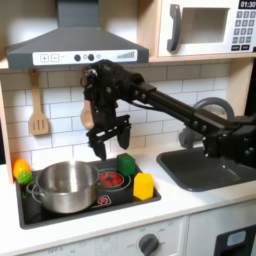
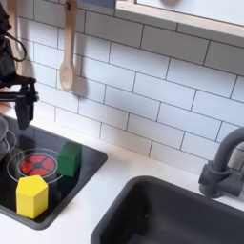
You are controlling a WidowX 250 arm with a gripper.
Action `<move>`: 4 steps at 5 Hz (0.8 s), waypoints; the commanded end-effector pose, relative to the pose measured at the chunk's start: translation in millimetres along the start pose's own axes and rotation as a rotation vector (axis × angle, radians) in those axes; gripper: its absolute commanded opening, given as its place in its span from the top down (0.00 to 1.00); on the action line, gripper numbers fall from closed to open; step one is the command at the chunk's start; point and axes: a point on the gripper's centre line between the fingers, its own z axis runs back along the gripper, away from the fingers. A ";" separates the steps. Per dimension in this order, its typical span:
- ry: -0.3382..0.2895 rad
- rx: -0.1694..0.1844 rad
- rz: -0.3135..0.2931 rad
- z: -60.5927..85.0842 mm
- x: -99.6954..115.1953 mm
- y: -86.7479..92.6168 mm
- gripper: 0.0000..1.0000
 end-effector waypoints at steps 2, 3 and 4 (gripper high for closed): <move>0.072 0.051 -0.148 -8.8 -32.1 -25.3 0.00; 0.098 0.085 -0.169 -10.8 -43.0 -26.7 0.00; 0.117 0.106 -0.198 -13.9 -52.3 -27.3 0.00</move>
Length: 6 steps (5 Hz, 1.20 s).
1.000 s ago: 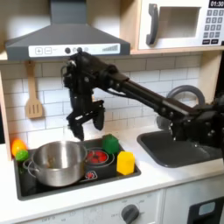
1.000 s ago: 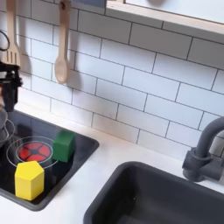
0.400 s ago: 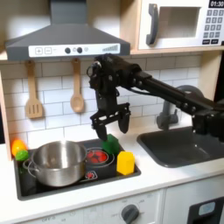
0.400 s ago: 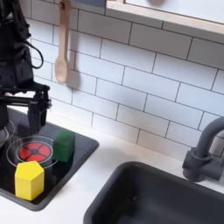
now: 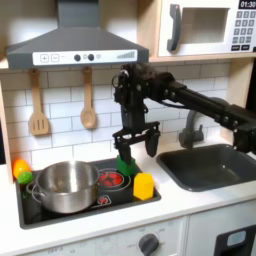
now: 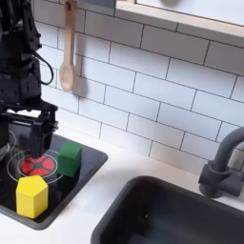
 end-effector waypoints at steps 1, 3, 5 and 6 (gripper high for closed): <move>0.030 0.012 -0.015 -8.0 -17.3 -1.4 0.00; 0.045 0.021 -0.003 -18.2 -23.1 0.3 0.00; 0.038 0.020 0.065 -20.5 -17.1 -0.8 0.00; 0.017 0.004 0.101 -16.3 -18.4 -6.3 0.00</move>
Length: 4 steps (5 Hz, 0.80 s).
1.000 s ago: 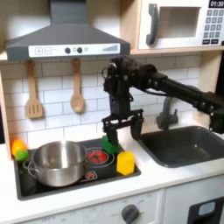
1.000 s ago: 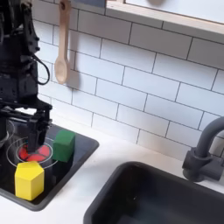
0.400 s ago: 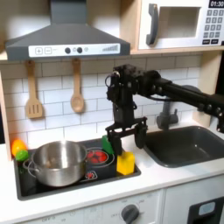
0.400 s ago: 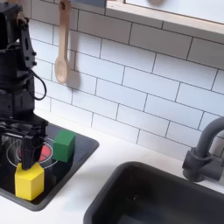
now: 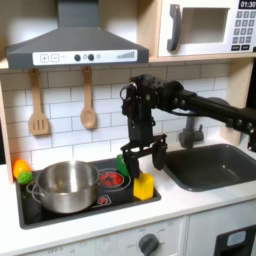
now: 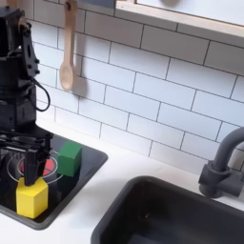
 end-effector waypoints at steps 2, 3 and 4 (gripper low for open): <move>-0.017 0.001 0.093 -1.6 0.8 -5.4 0.00; -0.027 -0.006 0.088 -0.4 -0.3 -14.4 0.00; -0.031 -0.001 0.091 -0.7 -1.8 -17.3 0.00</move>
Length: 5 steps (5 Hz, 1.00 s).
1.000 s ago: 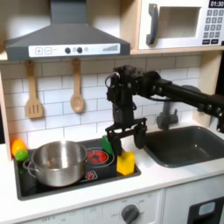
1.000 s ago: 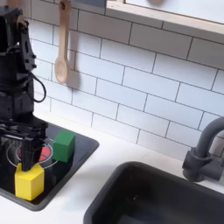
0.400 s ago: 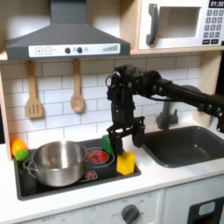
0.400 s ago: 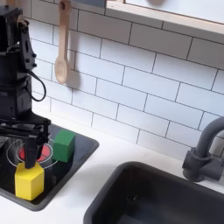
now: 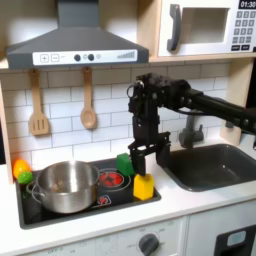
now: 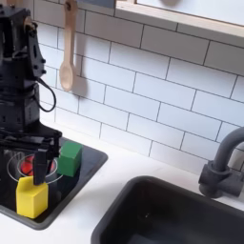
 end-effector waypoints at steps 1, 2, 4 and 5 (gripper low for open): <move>0.004 0.003 0.013 -7.3 0.4 -3.0 0.00; -0.023 0.010 0.054 -11.5 3.8 0.8 0.00; -0.060 0.026 0.107 -15.5 9.7 4.2 0.00; -0.066 0.026 0.118 -15.6 10.4 4.0 0.00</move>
